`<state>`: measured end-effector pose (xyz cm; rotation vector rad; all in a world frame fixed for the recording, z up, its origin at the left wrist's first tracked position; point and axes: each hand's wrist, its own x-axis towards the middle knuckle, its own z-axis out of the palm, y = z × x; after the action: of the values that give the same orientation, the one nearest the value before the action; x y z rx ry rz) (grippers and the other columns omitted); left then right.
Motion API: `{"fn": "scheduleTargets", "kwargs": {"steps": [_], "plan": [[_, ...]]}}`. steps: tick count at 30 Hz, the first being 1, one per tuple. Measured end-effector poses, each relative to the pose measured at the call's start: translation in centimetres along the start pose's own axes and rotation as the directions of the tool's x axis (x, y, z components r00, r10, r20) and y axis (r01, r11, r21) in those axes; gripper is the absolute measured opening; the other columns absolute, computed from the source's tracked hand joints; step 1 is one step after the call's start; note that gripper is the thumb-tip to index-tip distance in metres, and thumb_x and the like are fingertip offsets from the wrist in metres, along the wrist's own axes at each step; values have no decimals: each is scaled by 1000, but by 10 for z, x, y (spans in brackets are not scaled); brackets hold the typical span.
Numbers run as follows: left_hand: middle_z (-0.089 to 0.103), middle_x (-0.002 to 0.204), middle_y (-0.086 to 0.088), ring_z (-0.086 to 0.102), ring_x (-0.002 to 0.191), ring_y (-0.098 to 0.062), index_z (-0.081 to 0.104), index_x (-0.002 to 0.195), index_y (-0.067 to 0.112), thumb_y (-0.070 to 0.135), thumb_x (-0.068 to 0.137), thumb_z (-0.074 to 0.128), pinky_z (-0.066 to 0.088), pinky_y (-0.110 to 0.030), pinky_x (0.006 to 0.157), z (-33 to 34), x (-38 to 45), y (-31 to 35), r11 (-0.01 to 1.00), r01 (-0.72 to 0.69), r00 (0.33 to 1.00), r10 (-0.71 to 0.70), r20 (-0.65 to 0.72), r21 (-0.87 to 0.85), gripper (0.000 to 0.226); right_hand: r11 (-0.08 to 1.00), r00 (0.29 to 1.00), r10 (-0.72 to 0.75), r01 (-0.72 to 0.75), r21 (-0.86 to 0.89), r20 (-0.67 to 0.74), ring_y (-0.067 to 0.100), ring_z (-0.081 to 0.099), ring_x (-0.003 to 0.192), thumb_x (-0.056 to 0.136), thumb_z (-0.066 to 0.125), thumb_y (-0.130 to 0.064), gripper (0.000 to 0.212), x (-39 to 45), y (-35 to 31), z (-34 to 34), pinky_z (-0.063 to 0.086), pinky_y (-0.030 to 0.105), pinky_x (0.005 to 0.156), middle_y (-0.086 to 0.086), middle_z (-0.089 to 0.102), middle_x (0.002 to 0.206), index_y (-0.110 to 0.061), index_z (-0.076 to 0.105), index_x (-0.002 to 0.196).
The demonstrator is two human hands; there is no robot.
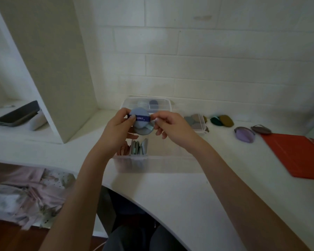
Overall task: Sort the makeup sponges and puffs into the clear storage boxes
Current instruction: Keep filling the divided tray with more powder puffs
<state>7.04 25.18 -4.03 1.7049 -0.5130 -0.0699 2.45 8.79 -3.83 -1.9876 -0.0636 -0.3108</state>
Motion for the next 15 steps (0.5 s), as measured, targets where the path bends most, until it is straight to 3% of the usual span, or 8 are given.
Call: {"fn": "scheduleTargets", "kwargs": {"steps": [3,6,8,12,15], "plan": [[65,90,-3,67,66,-9,50,91,22,18,102,35,50,-22,59,-2,0,-1,998,22,1000,-22,3,-54,19,1000,1000,-17,17,-14,8,13,60,68,94,56,-12,18,-3,-2,-1,47,18,54,-2,56,80,-18,63,109],[66,87,-2,67,72,-17,49,90,18,17,102,32,50,-26,62,-3,0,0,995,29,999,-31,-17,-96,21,1000,1000,-5,5,-7,3,14,61,73,88,62,-7,30,-3,-2,-2,48,16,53,0,56,96,-23,56,113],[67,85,-2,67,69,-14,49,91,16,17,103,31,51,-24,60,-2,0,1,993,33,999,-35,-24,-112,21,1000,1000,10,-10,27,6,12,62,71,88,61,-4,34,-3,-2,-2,47,15,52,3,61,103,-21,55,116],[66,89,-3,66,71,-9,48,90,17,18,103,32,52,-20,59,-1,0,2,994,35,998,-40,-43,-108,20,1000,1000,-6,6,-2,28,4,61,66,89,59,-3,27,-4,0,-2,45,15,53,-2,68,80,-17,57,112],[66,83,5,66,68,-2,48,90,19,18,102,33,50,-15,54,0,0,2,995,28,998,-33,-56,-101,19,1000,999,-6,7,-9,43,3,60,67,88,62,-5,24,-5,-1,-2,45,14,55,-5,67,77,-17,59,108]]}}
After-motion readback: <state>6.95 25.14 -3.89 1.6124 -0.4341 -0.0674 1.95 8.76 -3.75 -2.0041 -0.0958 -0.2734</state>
